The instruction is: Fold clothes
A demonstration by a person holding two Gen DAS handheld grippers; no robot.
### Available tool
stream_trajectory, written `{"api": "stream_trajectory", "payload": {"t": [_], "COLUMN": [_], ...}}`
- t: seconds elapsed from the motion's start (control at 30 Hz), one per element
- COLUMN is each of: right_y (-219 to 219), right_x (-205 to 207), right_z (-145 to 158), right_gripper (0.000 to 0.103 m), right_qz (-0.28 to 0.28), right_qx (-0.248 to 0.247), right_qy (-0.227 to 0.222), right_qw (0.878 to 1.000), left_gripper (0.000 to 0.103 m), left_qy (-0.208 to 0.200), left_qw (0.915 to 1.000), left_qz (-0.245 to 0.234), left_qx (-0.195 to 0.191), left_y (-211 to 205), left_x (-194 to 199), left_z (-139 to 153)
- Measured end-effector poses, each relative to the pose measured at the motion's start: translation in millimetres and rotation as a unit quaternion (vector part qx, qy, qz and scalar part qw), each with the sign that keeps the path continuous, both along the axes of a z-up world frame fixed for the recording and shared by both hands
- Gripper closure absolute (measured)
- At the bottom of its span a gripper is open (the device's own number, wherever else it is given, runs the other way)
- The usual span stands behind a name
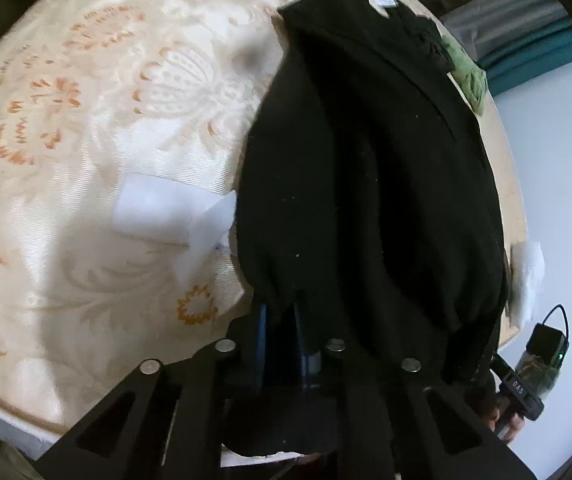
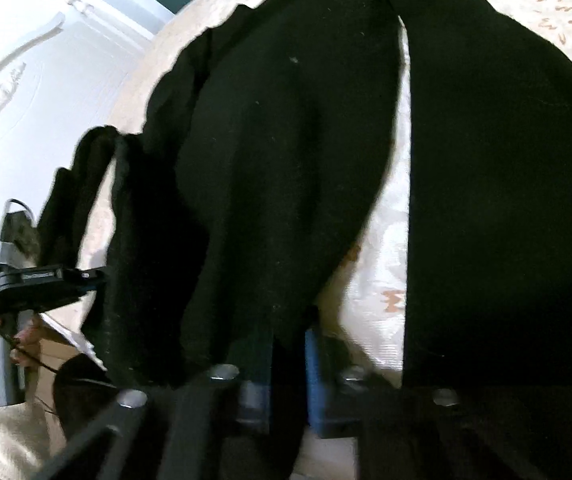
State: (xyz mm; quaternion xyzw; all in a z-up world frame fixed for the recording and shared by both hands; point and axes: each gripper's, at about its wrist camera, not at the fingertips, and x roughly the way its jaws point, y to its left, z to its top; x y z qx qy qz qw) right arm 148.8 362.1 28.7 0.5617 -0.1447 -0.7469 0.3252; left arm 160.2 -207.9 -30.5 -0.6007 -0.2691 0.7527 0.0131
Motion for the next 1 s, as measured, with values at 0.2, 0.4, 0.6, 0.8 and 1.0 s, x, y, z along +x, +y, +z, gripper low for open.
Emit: {"api": "stream_trajectory", "payload": {"t": [0.2,0.4,0.6,0.8,1.0], "right_y": [6,-5,-8,-2,-8], "right_x": [2,3,7,12,4], "right_z": [2,-5,-5,10,49], "right_gripper": [0.095,0.095,0.095,0.069,0.066], "right_qz": [-0.006,0.001,0.015,0.019,0.041], "right_qx": [-0.004,0.023,0.033,0.028,0.062], "right_qy": [-0.008,-0.004,0.008,0.04,0.114], "right_qw": [1.0,1.0,0.999,0.999,0.991], "left_gripper": [0.092,0.092,0.089,0.065,0.057], "left_qy": [0.013,-0.002,-0.003,-0.006,0.059], "left_qw": [0.9985,0.998,0.9984,0.9979,0.9968], "left_qz": [0.038,0.036,0.03,0.064,0.038], "left_qx": [-0.037,-0.051,-0.049,-0.001,-0.04], "left_y": [-21,-18,-22,-49,-46], "left_x": [23,17,12,12,-10], "left_z": [12,-5,-9,7,62]}}
